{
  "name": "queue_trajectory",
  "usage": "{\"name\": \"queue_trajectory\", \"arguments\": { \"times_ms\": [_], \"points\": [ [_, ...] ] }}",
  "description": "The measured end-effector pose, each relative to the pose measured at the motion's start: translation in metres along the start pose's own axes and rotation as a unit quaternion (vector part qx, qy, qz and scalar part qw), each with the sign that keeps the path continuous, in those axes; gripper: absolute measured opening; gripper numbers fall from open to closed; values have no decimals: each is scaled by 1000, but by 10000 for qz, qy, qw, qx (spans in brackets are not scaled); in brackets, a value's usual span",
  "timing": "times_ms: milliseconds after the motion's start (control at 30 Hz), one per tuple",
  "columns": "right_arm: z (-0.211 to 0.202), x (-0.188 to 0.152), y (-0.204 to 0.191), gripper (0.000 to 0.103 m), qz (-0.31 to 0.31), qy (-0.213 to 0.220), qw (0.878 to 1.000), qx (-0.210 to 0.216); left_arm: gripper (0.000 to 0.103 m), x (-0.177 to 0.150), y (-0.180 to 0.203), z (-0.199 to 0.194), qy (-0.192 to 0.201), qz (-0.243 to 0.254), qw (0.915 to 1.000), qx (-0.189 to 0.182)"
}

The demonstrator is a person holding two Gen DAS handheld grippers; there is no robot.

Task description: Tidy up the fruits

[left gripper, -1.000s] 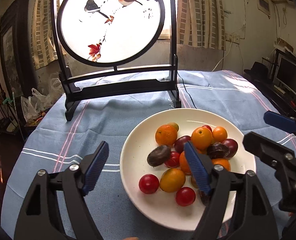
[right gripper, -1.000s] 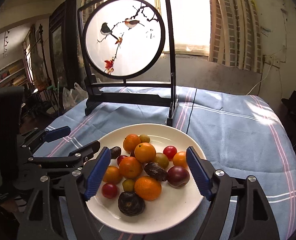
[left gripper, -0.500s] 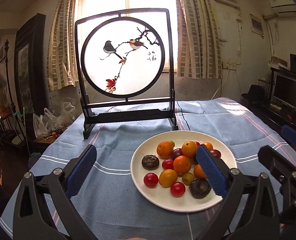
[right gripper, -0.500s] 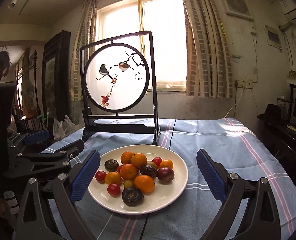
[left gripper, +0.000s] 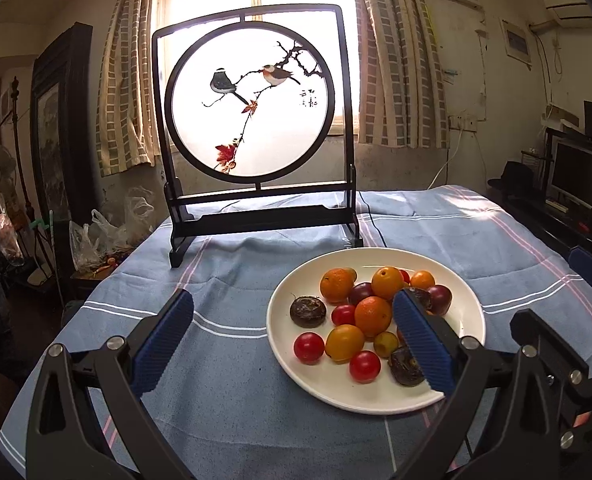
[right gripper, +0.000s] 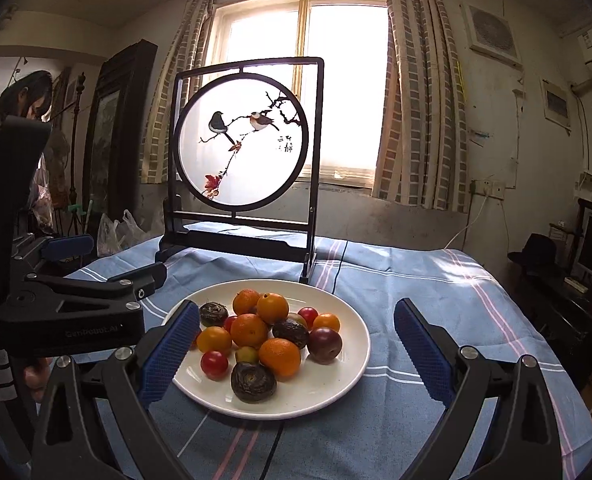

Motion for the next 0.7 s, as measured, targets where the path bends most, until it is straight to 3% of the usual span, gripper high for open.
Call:
{"name": "queue_trajectory", "arguments": {
  "times_ms": [333, 433, 533, 700],
  "points": [
    [1, -2, -3, 98, -39, -49, 10000, -41, 97, -7, 0, 1, -89, -112, 9999, 88],
    [6, -5, -3, 98, -131, -232, 9992, -301, 97, -8, 0, 6, -198, -118, 9997, 102],
    [14, -11, -3, 98, -274, -467, 9969, -566, 97, -13, -2, 14, -337, -71, 9987, 374],
    [21, -18, -6, 98, -302, -685, 9957, -544, 97, -20, 2, 21, -464, 63, 9982, 378]
  ]
}}
Point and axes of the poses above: each gripper's, at about its wrist camera, not at the fingertips, and z roughly the way its jaws point, y to its right, x to its top, the point moved 5 cm from there along z, roughly the way its jaws point, and after that the axes turned 6 degrees about -x, right-handed, at the moved point
